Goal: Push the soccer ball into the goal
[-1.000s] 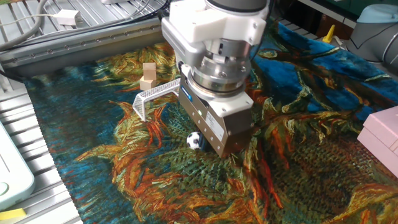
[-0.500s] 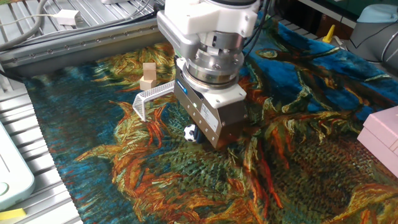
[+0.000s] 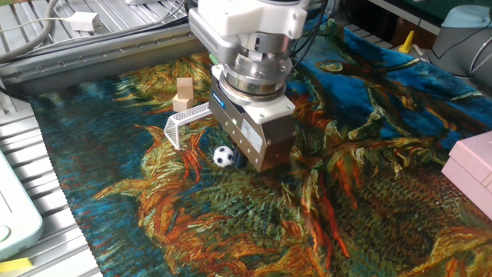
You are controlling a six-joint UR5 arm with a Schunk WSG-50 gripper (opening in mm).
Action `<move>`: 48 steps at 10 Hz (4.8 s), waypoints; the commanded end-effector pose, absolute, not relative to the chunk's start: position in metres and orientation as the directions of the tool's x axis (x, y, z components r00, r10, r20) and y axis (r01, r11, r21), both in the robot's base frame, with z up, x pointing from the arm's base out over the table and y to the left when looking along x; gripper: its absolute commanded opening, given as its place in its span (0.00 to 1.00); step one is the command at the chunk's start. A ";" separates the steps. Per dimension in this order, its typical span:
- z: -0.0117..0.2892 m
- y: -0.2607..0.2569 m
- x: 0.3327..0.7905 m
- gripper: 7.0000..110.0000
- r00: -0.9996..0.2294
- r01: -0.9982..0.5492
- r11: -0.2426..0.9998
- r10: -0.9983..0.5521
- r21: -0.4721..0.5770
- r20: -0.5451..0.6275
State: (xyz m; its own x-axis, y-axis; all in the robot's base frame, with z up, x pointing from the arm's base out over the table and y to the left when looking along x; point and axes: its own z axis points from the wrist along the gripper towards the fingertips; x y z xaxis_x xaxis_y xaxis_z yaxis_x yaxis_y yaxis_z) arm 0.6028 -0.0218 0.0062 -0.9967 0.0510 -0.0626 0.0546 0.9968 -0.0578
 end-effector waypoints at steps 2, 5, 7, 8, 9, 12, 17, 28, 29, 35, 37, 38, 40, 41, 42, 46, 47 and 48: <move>0.005 -0.037 0.603 0.00 -0.996 0.049 0.998 0.046 -0.048 -0.073; 0.009 -0.053 0.602 0.00 -0.997 0.031 0.998 0.027 -0.050 -0.076; 0.008 -0.049 0.605 0.00 -0.996 0.047 0.998 0.043 -0.050 -0.082; 0.002 -0.039 0.607 0.00 -0.993 0.075 0.995 0.069 -0.060 -0.092; -0.004 -0.027 0.609 0.00 -0.991 0.093 0.994 0.086 -0.064 -0.106; 0.003 0.004 0.613 0.00 -0.988 0.131 0.988 0.124 -0.078 -0.090; 0.021 0.010 0.632 0.00 -0.990 0.125 0.988 0.118 -0.086 -0.082; 0.005 -0.023 0.645 0.00 -0.993 0.093 0.994 0.088 -0.065 -0.083; 0.005 -0.028 0.641 0.00 -0.993 0.089 0.994 0.083 -0.065 -0.083; 0.002 -0.053 0.635 0.00 -0.994 0.058 0.996 0.051 -0.073 -0.095; 0.003 -0.064 0.631 0.00 -0.995 0.041 0.996 0.034 -0.078 -0.095; 0.006 -0.073 0.628 0.00 -0.995 0.032 0.996 0.024 -0.083 -0.094; 0.008 -0.092 0.620 0.00 -0.995 0.009 0.995 -0.001 -0.098 -0.098; 0.007 -0.104 0.614 0.00 -0.994 -0.002 0.994 -0.014 -0.111 -0.109; 0.006 -0.111 0.612 0.00 -0.993 -0.009 0.993 -0.024 -0.121 -0.118; 0.008 -0.110 0.616 0.00 -0.992 -0.009 0.991 -0.026 -0.133 -0.126; 0.010 -0.103 0.617 0.00 -0.993 0.003 0.993 -0.012 -0.121 -0.120; 0.012 -0.095 0.617 0.00 -0.993 0.013 0.994 0.001 -0.105 -0.115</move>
State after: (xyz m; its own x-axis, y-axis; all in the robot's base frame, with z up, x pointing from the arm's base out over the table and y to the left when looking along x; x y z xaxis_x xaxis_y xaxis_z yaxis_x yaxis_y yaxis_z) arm 0.6158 -0.1044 0.0079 -0.9928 -0.0246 -0.1172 -0.0092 0.9914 -0.1303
